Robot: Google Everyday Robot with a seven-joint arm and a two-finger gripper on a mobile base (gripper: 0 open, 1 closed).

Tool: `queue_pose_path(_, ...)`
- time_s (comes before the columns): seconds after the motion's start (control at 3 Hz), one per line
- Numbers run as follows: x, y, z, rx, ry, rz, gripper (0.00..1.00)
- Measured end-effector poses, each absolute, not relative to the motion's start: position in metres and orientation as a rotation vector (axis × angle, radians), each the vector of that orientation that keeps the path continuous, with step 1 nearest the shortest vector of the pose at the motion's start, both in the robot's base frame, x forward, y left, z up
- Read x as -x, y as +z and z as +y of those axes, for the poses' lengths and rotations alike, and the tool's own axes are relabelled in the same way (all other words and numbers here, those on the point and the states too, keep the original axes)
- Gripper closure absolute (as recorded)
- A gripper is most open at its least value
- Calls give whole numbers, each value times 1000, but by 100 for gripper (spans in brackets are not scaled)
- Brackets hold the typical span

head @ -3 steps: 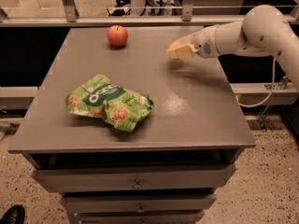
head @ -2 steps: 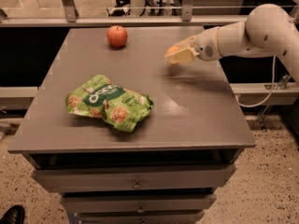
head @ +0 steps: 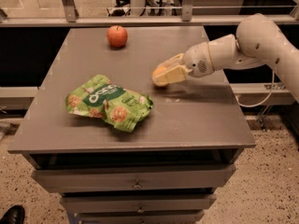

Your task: Move orange near green rice chip bag

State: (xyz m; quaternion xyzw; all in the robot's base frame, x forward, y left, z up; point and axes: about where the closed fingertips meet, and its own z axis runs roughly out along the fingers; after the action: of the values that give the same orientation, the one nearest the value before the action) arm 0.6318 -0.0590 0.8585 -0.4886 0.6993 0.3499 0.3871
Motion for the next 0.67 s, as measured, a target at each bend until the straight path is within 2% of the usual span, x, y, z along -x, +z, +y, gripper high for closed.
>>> queue_pose_path(0.33, -611, 856, -42, 1301, 982, 1752, 100)
queue_pose_path(0.67, -598, 861, -29, 1348, 1045, 1714, 88)
